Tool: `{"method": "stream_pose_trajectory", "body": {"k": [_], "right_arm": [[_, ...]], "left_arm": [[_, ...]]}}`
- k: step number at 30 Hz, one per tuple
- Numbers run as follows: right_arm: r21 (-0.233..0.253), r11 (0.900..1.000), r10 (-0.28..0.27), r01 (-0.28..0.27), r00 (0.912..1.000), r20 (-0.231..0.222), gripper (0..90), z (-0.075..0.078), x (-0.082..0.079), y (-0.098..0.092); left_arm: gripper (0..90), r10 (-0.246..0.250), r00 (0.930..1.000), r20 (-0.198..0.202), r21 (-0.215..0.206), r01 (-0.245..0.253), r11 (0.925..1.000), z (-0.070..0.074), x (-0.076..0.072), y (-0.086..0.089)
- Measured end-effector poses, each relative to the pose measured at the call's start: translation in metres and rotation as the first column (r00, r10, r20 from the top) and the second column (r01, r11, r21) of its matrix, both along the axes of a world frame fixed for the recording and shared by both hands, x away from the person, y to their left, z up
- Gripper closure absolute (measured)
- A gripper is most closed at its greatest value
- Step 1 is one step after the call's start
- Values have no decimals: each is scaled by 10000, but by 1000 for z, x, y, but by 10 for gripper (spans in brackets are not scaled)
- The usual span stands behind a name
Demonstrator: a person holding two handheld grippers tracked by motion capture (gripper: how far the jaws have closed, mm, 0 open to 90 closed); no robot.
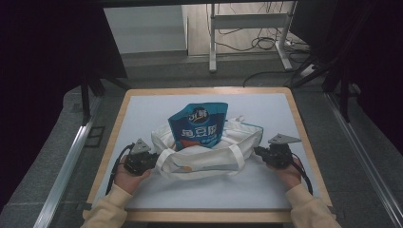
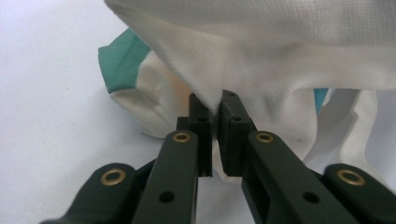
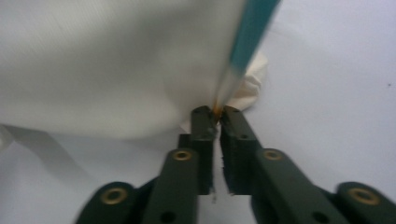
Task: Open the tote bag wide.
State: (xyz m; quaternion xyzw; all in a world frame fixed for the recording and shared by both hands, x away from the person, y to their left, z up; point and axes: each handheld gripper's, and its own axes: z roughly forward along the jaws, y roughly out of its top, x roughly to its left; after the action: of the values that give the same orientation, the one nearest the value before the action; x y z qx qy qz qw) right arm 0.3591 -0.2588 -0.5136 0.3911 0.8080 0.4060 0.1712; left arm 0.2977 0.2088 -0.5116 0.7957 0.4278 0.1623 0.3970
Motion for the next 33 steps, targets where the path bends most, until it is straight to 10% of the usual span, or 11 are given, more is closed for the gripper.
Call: {"method": "stream_pose_trajectory", "body": {"k": [9, 14, 20, 33], "right_arm": [[967, 9927, -826, 727, 9914, 1020, 507, 40, -16, -21], [1602, 9857, -749, 523, 9875, 1386, 623, 70, -16, -23], [1368, 9893, 253, -508, 9829, 1821, 810, 108, -2, 7], [649, 9945, 778, -823, 9946, 686, 849, 71, 15, 36]], "left_arm": [[595, 840, 9910, 1040, -1251, -707, 9896, 41, -28, 32], [659, 1078, 9831, 1483, -1612, -835, 9834, 73, -26, 32], [873, 293, 9943, 1024, -1573, -129, 9875, 96, 5, 9], [893, -200, 9996, -213, -1015, 177, 9947, 46, 15, -6]]}}
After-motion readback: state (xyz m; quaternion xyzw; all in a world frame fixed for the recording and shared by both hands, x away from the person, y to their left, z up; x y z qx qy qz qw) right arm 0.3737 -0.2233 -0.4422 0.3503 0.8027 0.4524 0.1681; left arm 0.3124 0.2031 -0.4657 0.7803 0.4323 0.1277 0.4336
